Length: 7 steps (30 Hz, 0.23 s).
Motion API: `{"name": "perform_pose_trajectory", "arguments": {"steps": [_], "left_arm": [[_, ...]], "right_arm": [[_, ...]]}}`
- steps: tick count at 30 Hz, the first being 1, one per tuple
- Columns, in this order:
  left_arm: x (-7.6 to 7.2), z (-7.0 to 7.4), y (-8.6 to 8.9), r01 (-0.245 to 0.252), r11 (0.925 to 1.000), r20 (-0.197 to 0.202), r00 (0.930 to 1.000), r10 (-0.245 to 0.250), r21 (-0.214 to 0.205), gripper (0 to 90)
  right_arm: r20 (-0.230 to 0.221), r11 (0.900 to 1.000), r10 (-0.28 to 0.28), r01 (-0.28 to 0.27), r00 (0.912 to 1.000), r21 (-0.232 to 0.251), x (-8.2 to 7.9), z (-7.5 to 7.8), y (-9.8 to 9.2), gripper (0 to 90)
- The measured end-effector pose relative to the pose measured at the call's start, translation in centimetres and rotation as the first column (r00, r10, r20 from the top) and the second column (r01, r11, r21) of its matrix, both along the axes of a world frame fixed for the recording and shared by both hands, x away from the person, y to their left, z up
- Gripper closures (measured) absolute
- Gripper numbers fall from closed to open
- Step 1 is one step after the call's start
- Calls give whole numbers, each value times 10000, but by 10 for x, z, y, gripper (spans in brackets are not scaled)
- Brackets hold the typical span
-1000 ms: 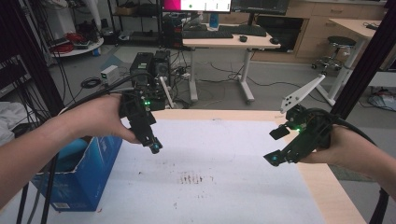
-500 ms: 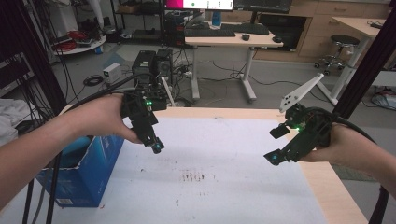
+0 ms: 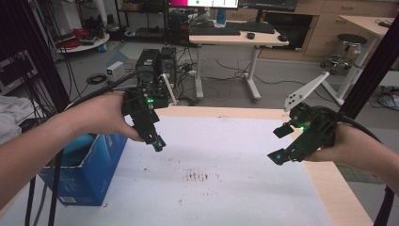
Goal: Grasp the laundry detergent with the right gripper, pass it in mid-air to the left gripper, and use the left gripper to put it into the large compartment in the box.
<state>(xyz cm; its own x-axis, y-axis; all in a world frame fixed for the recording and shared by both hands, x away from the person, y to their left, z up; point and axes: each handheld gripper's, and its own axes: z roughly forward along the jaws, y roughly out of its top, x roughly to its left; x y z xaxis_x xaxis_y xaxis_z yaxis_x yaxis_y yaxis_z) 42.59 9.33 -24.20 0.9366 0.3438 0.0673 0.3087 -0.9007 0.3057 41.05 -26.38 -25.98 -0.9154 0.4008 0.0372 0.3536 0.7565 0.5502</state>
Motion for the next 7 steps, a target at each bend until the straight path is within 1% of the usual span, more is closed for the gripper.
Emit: {"name": "perform_pose_trajectory", "arguments": {"steps": [4,7], "left_arm": [[0,0,1,38,10000,12,10000,-38,11,178],[1,0,1,-37,10000,11,10000,37,-17,178]], "right_arm": [[11,10000,-12,12,10000,39,0,0,0,136],[2,10000,-37,37,10000,46,0,0,-1,136]]}}
